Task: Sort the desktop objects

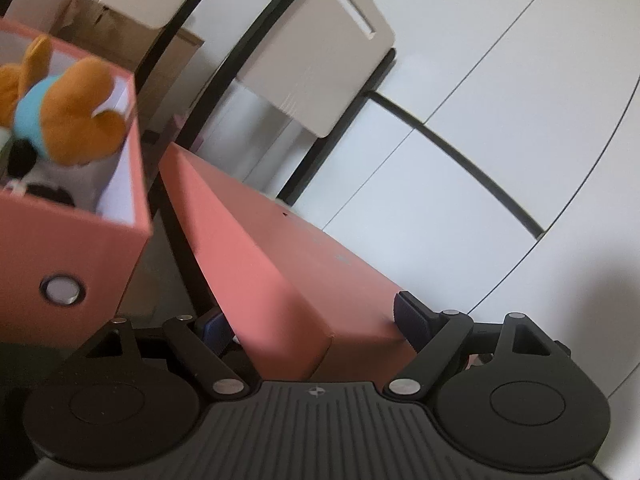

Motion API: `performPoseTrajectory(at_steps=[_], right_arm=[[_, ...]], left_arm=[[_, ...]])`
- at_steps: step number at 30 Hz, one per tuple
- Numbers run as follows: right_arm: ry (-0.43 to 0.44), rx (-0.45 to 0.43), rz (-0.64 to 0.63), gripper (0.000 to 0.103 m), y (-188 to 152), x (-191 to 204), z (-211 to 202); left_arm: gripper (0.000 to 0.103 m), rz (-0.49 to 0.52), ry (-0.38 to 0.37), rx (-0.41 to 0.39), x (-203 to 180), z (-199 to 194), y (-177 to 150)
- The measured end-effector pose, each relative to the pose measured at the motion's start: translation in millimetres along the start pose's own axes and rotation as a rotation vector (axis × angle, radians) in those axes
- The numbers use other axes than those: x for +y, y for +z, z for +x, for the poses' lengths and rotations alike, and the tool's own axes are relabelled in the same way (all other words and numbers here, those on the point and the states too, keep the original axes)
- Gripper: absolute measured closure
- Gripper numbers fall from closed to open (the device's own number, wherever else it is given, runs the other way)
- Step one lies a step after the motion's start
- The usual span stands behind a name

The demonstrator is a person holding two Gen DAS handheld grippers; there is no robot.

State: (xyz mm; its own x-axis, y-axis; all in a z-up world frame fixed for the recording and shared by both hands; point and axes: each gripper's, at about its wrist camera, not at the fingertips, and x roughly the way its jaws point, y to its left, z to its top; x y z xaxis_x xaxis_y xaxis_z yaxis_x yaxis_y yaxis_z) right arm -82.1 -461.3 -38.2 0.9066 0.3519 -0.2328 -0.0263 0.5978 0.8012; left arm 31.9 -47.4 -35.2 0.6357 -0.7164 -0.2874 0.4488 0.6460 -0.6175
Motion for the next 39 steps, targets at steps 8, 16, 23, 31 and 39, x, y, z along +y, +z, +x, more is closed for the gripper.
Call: performPoseTrajectory(at_steps=[8,16,23,31,39], right_arm=[[0.065,-0.04,-0.048,0.049,31.3,46.5,-1.7],[0.202,-0.03,-0.149,0.049,37.0,122.1,33.1],[0.329,0.036,-0.2,0.049,7.5,168.1,86.9],[0.397,0.145,-0.171,0.049,-32.3,165.7,172.7],[0.39,0.241,-0.163,0.049,-58.2,148.1,245.7]], left_arm=[[0.017,0.037,0.003,-0.104,-16.6,-40.0,37.1],[0.016,0.069,0.023,-0.231,-28.3,-89.8,68.9],[0.016,0.065,0.147,-0.369,-7.0,-155.2,67.8],[0.016,0.053,0.292,-0.435,39.5,-176.2,65.9],[0.016,-0.025,0.337,-0.425,102.8,-170.7,63.8]])
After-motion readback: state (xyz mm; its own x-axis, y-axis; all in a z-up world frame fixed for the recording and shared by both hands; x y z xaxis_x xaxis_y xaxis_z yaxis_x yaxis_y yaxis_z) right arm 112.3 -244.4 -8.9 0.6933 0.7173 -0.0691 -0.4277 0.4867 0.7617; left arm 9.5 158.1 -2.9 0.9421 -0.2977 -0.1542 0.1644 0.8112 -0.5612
